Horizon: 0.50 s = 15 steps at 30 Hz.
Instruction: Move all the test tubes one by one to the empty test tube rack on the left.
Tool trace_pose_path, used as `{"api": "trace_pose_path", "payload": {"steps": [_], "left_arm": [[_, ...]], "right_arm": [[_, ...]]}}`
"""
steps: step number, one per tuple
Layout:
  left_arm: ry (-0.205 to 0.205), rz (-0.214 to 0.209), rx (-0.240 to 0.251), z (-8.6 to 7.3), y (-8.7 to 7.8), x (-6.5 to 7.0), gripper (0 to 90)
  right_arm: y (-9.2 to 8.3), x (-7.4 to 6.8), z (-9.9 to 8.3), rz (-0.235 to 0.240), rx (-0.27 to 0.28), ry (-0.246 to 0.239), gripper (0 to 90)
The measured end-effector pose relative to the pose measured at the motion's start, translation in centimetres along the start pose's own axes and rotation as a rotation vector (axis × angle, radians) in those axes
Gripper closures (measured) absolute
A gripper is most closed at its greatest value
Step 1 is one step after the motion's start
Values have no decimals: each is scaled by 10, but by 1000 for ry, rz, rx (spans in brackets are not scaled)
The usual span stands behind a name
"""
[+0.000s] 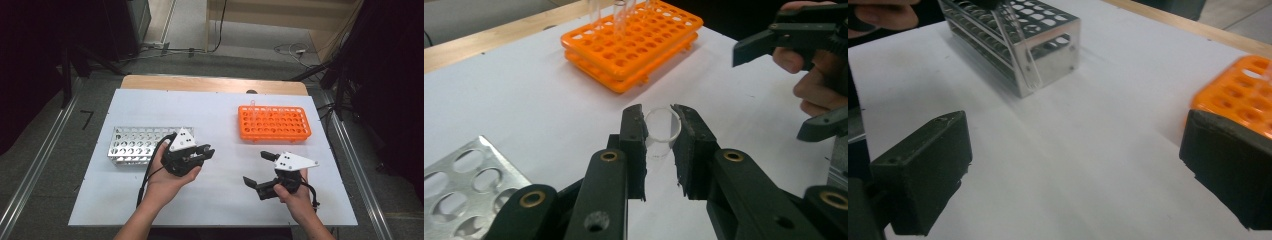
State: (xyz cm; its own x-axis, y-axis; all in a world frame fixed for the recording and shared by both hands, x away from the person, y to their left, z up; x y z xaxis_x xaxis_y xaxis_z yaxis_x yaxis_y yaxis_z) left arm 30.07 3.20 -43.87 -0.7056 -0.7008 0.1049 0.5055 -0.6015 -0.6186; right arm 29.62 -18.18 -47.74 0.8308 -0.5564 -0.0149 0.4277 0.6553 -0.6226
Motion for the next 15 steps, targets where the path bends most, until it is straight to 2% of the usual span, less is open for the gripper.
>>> {"api": "trace_pose_path", "payload": {"steps": [6, 15], "left_arm": [[-6, 25, -4, 4, -8, -14, 764], [-20, 76, -1, 12, -21, -37, 764]], "right_arm": [[-19, 17, -19, -36, 3, 39, 0], [-38, 40, -35, -83, 12, 88, 0]]}}
Point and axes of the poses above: each handheld gripper's, and its own axes: y roughly forward along the jaws, z roughly out of its top, x roughly to its right, the point moved 7 cm from there along y, roughly forward along the jaws, and after that the axes turned 10 degrees about -x, right-handed, at the moved point
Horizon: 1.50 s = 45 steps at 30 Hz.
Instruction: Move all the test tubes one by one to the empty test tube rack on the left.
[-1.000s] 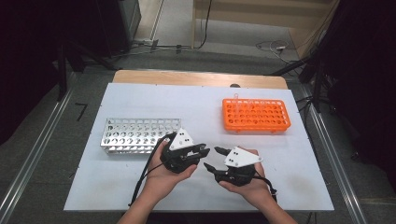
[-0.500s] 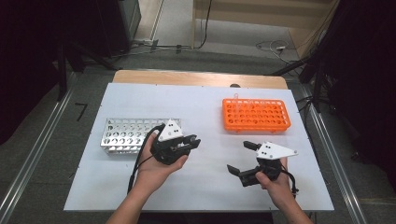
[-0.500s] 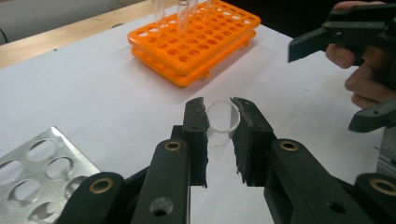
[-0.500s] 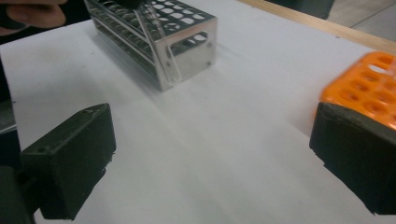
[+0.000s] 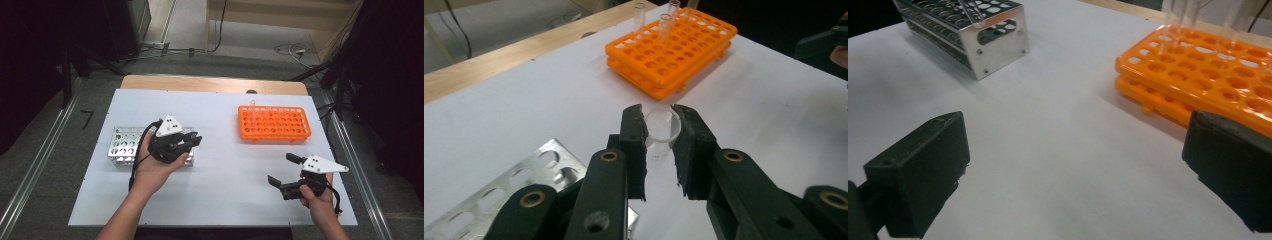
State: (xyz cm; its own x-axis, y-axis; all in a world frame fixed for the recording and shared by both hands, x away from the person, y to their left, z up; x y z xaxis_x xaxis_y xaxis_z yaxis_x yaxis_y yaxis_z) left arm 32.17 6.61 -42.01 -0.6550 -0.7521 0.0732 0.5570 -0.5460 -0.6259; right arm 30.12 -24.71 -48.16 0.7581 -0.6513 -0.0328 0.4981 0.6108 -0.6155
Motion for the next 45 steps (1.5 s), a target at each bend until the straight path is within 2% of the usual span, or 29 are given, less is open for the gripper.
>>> {"api": "trace_pose_path", "payload": {"steps": [7, 15, 19, 21, 26, 34, 45], "left_arm": [[-21, 48, -1, 9, -6, -22, 764], [-35, 107, -24, 16, -9, -46, 764], [-57, 125, -44, 17, -5, -57, 764], [-54, 130, -67, 16, 0, -60, 764], [-59, 135, -99, 16, 10, -64, 764], [-33, 139, -173, 12, 31, -64, 764], [-20, 161, -232, 5, 51, -64, 763]], "right_arm": [[-3, 18, -5, -10, 5, 51, 0], [-3, 22, -6, -12, 8, 53, 0], [-3, 22, -7, -15, 6, 57, 0], [-4, 22, -6, -15, 10, 59, 0], [-3, 23, -7, -16, 6, 62, 0], [-2, 24, -8, -18, 4, 66, 0], [1, 24, -8, -24, -3, 62, 0]]}}
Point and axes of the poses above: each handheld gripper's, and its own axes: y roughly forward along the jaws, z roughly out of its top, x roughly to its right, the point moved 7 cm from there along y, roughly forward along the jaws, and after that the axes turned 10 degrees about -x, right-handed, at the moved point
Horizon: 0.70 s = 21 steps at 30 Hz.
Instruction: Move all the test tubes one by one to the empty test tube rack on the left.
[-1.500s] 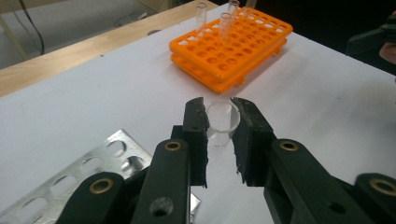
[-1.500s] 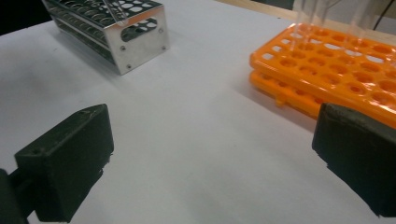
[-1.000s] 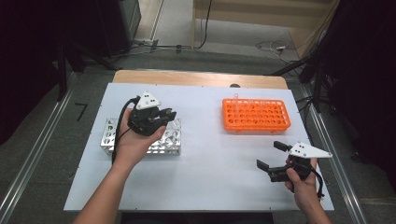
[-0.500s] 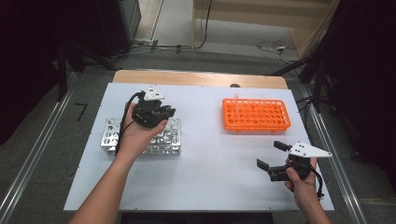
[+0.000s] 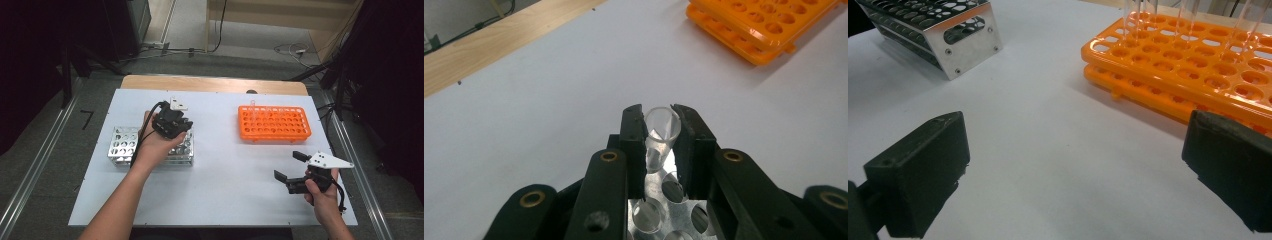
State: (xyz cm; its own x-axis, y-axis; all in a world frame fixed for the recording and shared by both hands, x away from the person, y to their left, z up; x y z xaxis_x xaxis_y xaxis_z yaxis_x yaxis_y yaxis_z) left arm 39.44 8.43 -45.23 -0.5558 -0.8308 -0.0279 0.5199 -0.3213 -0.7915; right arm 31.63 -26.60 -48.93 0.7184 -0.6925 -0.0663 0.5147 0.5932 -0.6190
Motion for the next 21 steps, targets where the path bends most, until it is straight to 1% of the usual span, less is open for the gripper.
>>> {"api": "trace_pose_path", "payload": {"steps": [4, 9, 11, 12, 13, 14, 16, 17, 21], "left_arm": [[-5, -1, -20, -3, 6, -1, 762], [-42, -22, -15, -8, 12, -3, 755], [-64, -41, 3, -9, 11, -4, 690], [-70, -43, 9, -10, 10, -5, 690], [-80, -46, 19, -10, 9, -6, 657], [-81, -51, 26, -11, 8, -6, 614], [-95, -57, 48, -12, 5, -6, 503], [-107, -65, 68, -12, 2, -5, 448], [-133, -109, 136, -19, -10, 0, 310]], "right_arm": [[0, -1, 0, 2, -3, 3, 0], [2, -1, 0, 5, -6, 3, 0], [2, -1, 0, 5, -6, 4, 0], [2, -1, 0, 5, -6, 4, 0], [2, -1, 0, 6, -6, 4, 0], [2, -1, 0, 7, -6, 6, 0], [3, -1, 0, 7, -7, 5, 0], [3, -1, 0, 9, -6, 5, 0], [4, -1, 1, 11, -4, 10, 0]]}}
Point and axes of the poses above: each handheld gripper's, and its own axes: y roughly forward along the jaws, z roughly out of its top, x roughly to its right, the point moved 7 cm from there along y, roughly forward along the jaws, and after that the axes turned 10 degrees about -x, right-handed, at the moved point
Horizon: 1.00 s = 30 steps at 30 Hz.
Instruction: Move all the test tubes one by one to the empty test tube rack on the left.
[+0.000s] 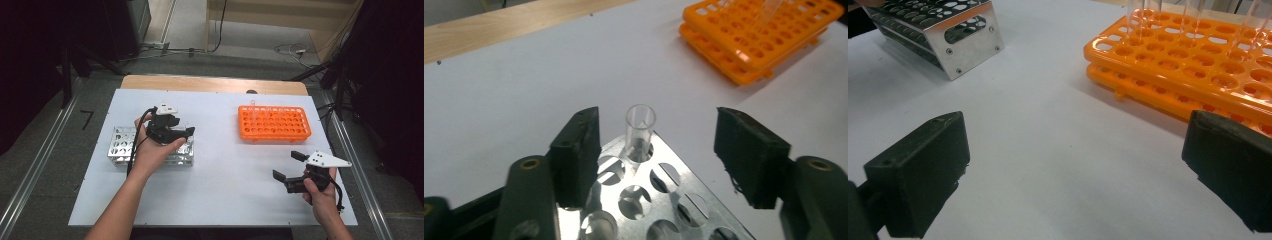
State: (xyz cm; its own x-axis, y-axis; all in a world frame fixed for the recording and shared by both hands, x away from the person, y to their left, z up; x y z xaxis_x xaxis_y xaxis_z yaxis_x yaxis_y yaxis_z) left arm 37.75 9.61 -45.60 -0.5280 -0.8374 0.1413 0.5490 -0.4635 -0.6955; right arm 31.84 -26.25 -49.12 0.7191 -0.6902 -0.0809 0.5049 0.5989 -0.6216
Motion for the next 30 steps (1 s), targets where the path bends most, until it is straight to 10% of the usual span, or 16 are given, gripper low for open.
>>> {"api": "trace_pose_path", "payload": {"steps": [11, 22, 30], "left_arm": [[18, -86, 111, -27, -30, 20, 28], [16, -174, 203, -51, -44, 36, 0], [70, -160, 226, -61, -47, 40, 0]], "right_arm": [[6, 8, 8, -13, 3, 22, 0], [10, 25, 25, -40, 21, 40, 0], [20, 45, 45, -72, 31, 60, 0]]}}
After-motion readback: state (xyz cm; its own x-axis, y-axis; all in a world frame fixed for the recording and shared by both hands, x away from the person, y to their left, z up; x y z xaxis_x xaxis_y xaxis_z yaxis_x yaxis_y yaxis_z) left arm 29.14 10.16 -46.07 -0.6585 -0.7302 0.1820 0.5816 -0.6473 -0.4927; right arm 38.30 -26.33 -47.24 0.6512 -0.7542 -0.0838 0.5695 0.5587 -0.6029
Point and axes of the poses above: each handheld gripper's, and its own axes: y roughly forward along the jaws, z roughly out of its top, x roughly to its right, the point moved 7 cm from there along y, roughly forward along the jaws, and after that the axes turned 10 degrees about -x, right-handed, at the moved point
